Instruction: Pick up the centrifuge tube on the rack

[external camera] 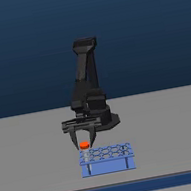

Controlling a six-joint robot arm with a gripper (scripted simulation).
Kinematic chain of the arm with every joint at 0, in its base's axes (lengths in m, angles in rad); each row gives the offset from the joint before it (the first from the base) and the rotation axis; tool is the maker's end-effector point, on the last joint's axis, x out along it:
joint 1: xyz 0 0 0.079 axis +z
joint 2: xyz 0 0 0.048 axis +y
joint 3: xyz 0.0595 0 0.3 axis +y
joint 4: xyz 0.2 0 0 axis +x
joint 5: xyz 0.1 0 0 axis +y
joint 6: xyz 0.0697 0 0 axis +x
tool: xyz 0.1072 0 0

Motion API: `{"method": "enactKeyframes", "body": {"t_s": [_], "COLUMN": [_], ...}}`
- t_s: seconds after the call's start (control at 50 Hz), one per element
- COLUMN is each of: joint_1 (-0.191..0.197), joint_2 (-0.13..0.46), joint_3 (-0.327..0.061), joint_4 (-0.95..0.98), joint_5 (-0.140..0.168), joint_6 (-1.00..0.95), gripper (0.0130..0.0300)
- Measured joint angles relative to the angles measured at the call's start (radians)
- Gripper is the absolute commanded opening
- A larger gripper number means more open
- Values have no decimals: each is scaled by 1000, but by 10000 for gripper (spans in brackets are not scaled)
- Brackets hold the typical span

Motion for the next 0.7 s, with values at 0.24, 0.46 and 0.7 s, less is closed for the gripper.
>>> {"method": "enactKeyframes", "body": {"t_s": [0.24,0.46,0.7], "joint_1": [0,0,0], "joint_2": [10,10,10], "joint_3": [5,5,5], "joint_4": [35,39,39], "joint_5": [-12,-16,-17], "joint_6": [-42,-50,-52], "gripper": [300,130,130]}}
